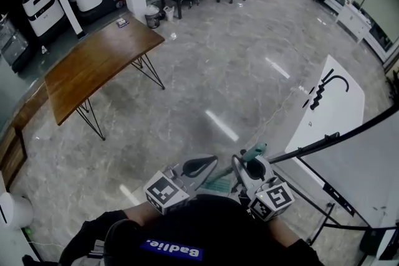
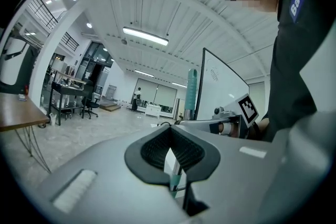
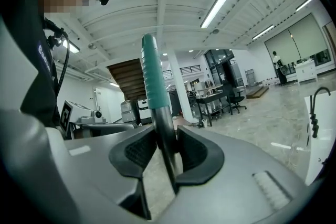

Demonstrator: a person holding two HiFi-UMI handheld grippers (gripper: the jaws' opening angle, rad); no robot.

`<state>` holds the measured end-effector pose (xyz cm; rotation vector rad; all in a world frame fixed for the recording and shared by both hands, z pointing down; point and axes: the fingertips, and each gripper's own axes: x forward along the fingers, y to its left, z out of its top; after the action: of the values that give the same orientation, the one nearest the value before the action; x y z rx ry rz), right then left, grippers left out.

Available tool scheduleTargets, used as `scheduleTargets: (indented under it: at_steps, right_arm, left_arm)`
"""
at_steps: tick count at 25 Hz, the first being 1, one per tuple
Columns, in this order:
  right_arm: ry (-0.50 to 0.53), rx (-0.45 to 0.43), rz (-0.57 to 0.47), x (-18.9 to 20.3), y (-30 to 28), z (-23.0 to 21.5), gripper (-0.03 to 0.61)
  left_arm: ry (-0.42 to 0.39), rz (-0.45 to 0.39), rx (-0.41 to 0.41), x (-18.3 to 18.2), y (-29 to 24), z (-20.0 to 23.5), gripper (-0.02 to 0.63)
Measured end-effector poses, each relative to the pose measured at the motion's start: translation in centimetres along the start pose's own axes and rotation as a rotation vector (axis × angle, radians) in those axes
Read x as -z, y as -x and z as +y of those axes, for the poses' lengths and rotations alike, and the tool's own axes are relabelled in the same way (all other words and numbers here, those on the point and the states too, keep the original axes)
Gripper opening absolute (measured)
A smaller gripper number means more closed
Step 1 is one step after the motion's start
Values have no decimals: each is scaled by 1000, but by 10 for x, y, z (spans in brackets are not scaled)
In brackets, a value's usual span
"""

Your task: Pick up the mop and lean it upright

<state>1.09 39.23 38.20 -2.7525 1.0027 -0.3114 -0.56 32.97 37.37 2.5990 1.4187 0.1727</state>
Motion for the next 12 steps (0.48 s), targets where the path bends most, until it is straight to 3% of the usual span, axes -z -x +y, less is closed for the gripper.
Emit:
scheduleTargets:
  at_steps: [7,12]
  right_arm:
    - [9,-22,41,4,-45,29,123]
    - [27,-110,63,4,-99,62,120]
  left_arm:
    - [27,-35,-82,-7,58,51,17]
    - [30,-72,-194,-17,115,98,17]
